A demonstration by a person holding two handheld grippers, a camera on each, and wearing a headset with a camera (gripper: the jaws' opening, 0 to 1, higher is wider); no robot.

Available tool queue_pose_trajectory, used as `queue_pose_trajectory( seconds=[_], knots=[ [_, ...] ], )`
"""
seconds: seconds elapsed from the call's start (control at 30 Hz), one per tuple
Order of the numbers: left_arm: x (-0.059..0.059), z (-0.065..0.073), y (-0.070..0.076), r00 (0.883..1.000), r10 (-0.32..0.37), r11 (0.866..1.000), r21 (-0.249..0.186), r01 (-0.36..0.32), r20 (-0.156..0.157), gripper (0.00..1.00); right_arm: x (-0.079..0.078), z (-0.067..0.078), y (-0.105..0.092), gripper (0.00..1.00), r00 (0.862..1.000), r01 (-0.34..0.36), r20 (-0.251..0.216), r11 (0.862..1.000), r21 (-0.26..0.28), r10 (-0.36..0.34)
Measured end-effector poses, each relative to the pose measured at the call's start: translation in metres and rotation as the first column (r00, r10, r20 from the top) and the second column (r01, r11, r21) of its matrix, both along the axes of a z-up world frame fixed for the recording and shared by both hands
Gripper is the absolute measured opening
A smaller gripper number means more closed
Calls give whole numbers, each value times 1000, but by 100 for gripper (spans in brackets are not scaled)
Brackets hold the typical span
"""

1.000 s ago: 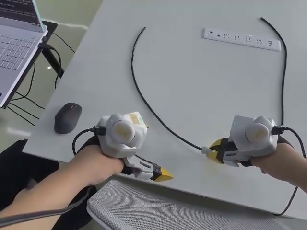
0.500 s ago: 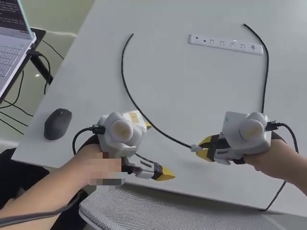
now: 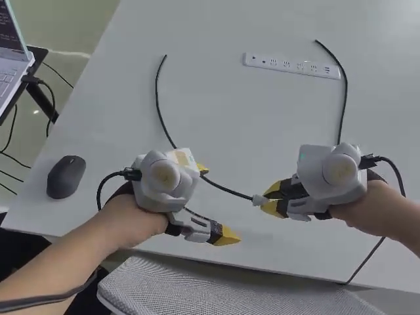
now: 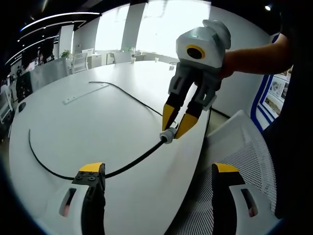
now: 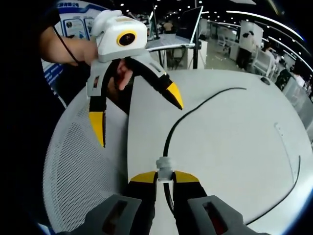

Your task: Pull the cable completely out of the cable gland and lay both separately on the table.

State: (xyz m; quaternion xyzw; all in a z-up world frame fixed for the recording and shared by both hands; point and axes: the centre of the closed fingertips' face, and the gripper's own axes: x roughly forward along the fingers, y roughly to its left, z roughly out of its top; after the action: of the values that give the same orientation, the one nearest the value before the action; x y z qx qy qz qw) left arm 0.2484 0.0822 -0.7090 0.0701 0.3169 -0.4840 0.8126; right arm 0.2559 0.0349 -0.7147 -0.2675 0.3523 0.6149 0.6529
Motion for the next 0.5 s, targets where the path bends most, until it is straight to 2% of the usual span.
queue_pose_trajectory(
  seconds=[0.23, 0.4, 0.5],
  knots=[
    [-1, 6, -7, 999, -32, 999, -14, 32, 16, 90, -6, 10, 8, 6, 1000, -22, 3, 1000, 7, 22],
    [1, 12, -13, 998, -46, 998, -36, 47, 32, 90, -7, 16, 12, 6, 999, -41, 13, 999, -3, 41],
    [3, 11, -16, 998, -55, 998, -34, 57, 36, 90, -7, 19, 14, 6, 998, -63, 25, 998, -22, 63]
  ],
)
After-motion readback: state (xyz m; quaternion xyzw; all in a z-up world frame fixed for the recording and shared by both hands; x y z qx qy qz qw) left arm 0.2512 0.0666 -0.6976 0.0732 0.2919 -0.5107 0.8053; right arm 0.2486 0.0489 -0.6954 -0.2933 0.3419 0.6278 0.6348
